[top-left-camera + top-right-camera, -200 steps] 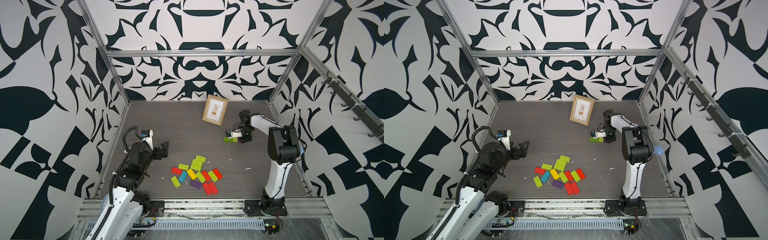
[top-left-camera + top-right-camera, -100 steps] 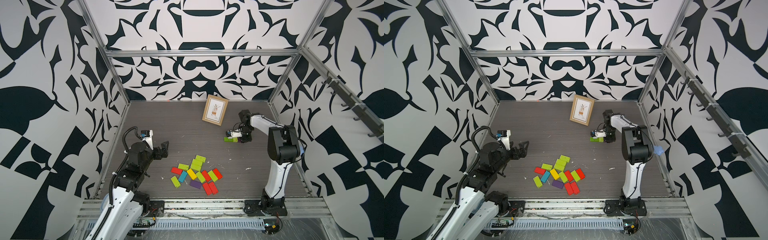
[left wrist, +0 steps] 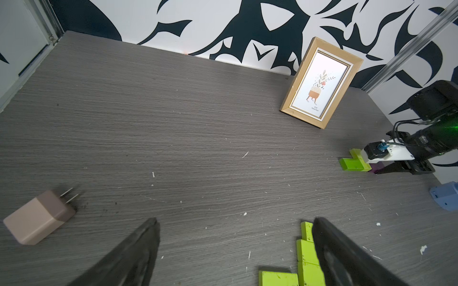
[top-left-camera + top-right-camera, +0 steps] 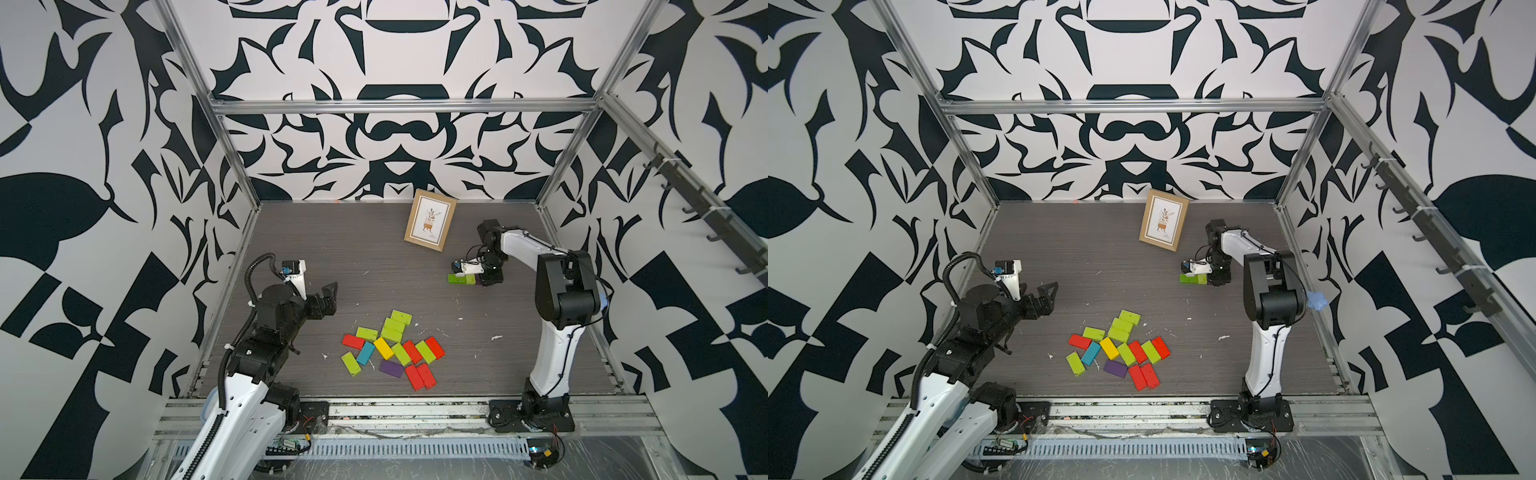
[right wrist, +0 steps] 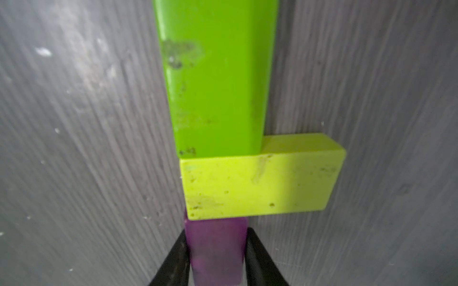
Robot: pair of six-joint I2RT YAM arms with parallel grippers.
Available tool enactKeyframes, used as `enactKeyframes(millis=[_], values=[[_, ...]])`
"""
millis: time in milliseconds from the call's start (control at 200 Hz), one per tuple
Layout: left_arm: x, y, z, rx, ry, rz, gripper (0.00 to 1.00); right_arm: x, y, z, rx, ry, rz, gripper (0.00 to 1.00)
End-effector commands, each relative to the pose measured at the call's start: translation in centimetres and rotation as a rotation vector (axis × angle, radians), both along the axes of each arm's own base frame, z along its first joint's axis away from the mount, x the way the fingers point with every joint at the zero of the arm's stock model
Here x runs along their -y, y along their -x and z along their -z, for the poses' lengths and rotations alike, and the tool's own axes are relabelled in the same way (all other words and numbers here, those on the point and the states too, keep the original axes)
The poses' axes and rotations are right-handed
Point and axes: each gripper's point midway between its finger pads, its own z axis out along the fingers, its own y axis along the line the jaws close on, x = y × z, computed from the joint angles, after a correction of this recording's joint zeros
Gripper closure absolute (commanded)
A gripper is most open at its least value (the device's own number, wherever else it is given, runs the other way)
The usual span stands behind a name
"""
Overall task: Assemble the letter t with building blocks
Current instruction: Assemble the building block at the center of the board.
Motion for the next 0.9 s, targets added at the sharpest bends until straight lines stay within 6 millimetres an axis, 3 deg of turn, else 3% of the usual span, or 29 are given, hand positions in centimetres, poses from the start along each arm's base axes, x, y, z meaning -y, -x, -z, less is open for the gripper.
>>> enactKeyframes(millis=[0,285,710,895], values=[[0.1,0.0,0.0,-0.003,0.008,0.0,0.0,-1.0,0.5,-0.2,-0.004,-0.04,0.004,0.56],[0.0,0.0,0.0,-0.003,0.005,-0.006,0.0,-1.4,0.2,-2.0,0.03,-0.066,0.021,0.54],[0.0,0.0,0.0,-0.003,0.006,-0.006,0.0,-2.3,0.4,-7.2,0.133,-0.124,0.025,0.51],[-0.2,-0.1,0.0,-0.004,0.0,-0.015,0.0,-4.7,2.0,-10.6,0.161,-0.202,0.018,0.5]])
